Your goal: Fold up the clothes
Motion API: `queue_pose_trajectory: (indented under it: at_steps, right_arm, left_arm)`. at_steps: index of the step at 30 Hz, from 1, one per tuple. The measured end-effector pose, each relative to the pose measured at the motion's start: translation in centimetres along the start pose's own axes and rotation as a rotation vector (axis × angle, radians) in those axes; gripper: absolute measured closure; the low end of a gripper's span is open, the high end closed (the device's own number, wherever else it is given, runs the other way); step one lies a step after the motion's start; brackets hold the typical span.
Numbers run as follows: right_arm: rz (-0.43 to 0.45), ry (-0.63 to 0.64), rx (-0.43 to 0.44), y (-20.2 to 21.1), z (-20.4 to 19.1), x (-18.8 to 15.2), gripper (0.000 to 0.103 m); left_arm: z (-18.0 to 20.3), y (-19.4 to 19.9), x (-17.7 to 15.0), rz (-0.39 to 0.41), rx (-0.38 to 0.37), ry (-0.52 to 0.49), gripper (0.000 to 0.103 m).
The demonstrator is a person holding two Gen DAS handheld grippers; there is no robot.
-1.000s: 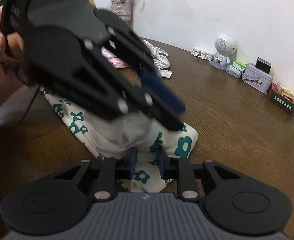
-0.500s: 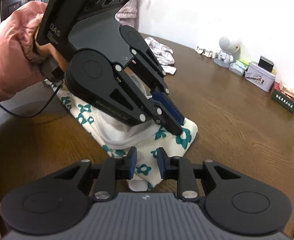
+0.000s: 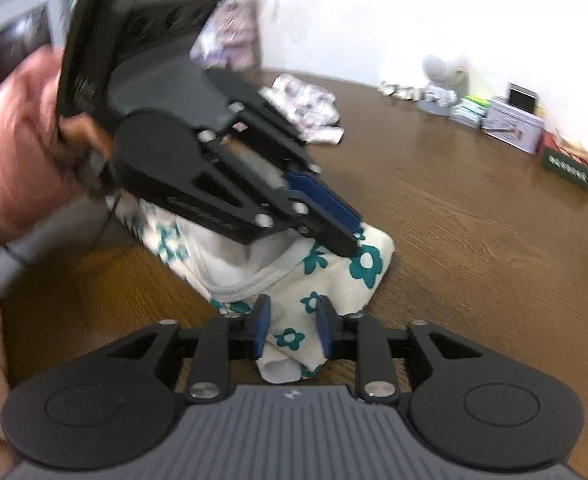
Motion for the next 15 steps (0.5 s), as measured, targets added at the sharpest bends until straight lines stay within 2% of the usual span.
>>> queue_pose_trajectory:
  at_steps: [1, 4, 5, 7, 10, 15]
  right_arm:
    - [0.018, -0.03, 0.013, 0.7, 0.2, 0.0, 0.04]
    - [0.054, -0.105, 0.058, 2.3, 0.4, -0.2, 0.018]
    - [0.064, -0.127, 0.06, 2.7, 0.4, -0.3, 0.015]
    - [0.084, -0.178, -0.005, 3.2, 0.4, -0.3, 0.0]
    - [0.106, -0.245, -0.108, 3.8, 0.5, -0.4, 0.0]
    - [0.054, -0.277, -0.051, 3.3, 1.5, -0.6, 0.0]
  left_arm:
    - [0.1, 0.6, 0.1, 0.017, 0.002, 0.002, 0.084]
    - [1.1, 1.4, 0.3, 0.039, -0.01, -0.006, 0.083]
    - [1.5, 1.4, 0.3, 0.034, -0.01, -0.017, 0.083]
    - [2.3, 0.9, 0.0, 0.003, 0.01, -0.049, 0.083]
    - [2.5, 0.2, -0.5, -0.036, 0.059, -0.053, 0.084]
    - [2.3, 0.2, -1.8, -0.035, 0.066, -0.048, 0.085]
Point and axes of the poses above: each gripper's, at about its wrist camera, not at the fingertips, and y roughly against the way its jaws point, z to its right, x to its top, the point moved 5 cm from there along -y, roughly the way its jaws point, and after that the axes turned 5 degrees about -z, right-handed, at the moved point
